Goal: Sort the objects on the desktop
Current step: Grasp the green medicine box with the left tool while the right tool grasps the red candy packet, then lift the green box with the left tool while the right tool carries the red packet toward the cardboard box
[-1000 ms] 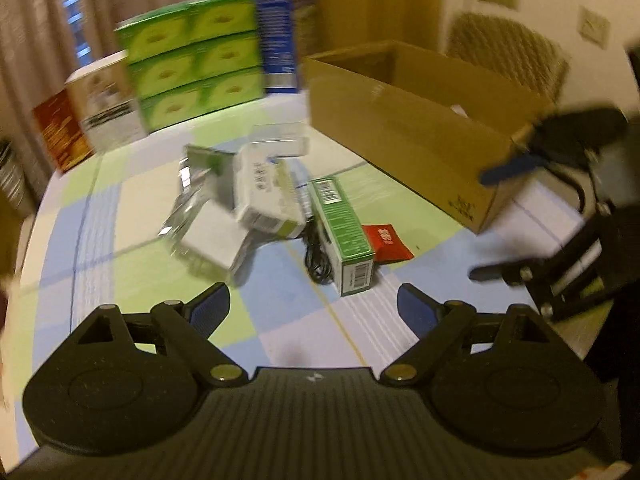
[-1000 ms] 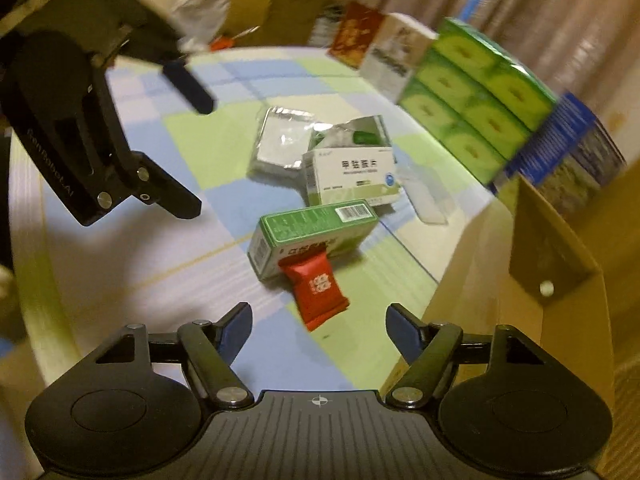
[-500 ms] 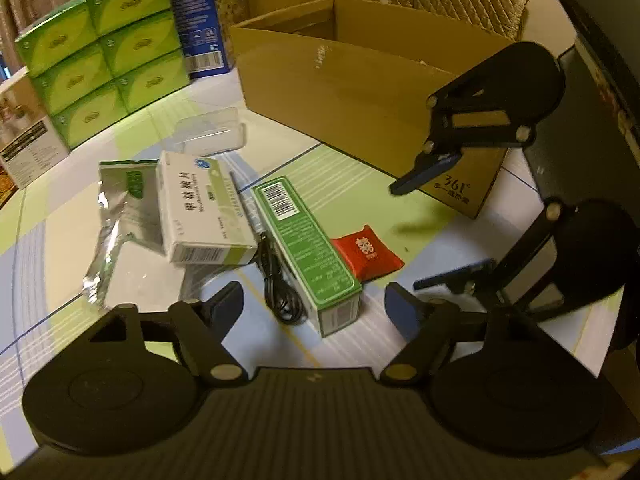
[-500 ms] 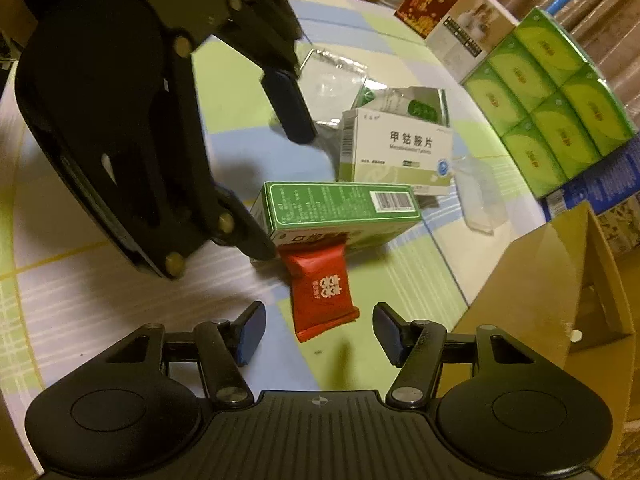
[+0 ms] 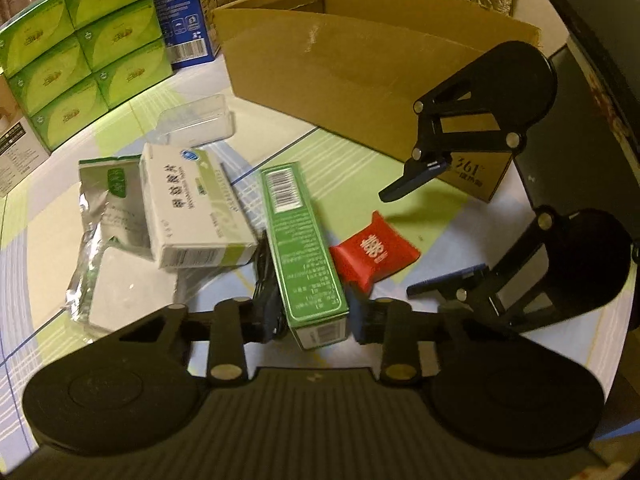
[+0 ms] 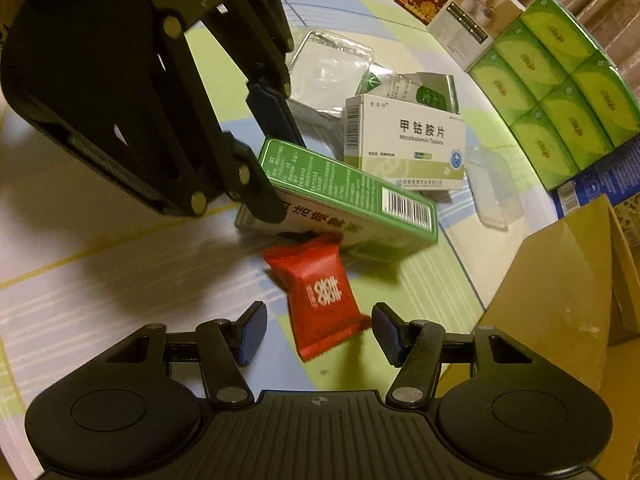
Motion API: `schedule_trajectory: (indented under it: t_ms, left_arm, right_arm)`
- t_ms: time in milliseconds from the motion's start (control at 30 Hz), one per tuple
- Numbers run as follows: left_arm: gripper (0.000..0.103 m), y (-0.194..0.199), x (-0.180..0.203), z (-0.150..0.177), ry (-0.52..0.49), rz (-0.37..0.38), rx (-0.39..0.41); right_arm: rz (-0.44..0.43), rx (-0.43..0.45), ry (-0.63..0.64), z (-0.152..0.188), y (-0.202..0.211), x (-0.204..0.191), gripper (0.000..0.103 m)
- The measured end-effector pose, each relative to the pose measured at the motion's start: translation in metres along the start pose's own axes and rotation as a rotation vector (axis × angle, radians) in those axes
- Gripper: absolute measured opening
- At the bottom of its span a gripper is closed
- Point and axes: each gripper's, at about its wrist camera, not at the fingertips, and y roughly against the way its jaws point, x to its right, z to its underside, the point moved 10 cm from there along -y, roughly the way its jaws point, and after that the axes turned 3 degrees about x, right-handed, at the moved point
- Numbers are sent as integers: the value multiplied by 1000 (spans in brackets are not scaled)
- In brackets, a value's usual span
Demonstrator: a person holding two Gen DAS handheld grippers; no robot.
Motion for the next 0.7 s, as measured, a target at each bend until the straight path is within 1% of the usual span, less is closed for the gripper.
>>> schedule_trajectory:
  t_ms: [67, 133, 233, 267, 300, 367, 467, 567, 700]
  left_arm:
    - [25, 2, -5, 3, 14, 2, 0]
    - [25, 6, -8, 6, 20, -1, -2]
    - [25, 10, -11, 11, 29, -5, -2]
    - [25, 12, -11, 12, 32, -3, -1]
    - [25, 14, -11, 14, 35, -3, -1]
    - [25, 18, -10, 18, 40, -4, -1]
    - [25, 23, -9, 23, 61, -8, -1]
    - [25, 31, -7, 30, 91, -13, -1]
    - [25, 45, 2, 43, 152, -19, 1]
  right_arm:
    - [0, 1, -8, -4, -2, 1, 54]
    - [-3, -1, -15, -7, -5, 3, 54]
    - [-21, -4, -38, -11, -7, 6, 50]
    - [-34, -7, -57, -12, -8, 7, 46]
    - [-49, -12, -81, -13, -9, 8, 38]
    - [-70, -25, -128, -11, -9, 10, 29]
    - [-78, -50, -191, -7, -3, 9, 25]
    - [-77, -70, -307, 2, 9, 4, 24]
    - [-117, -61, -543, 22, 30, -6, 24]
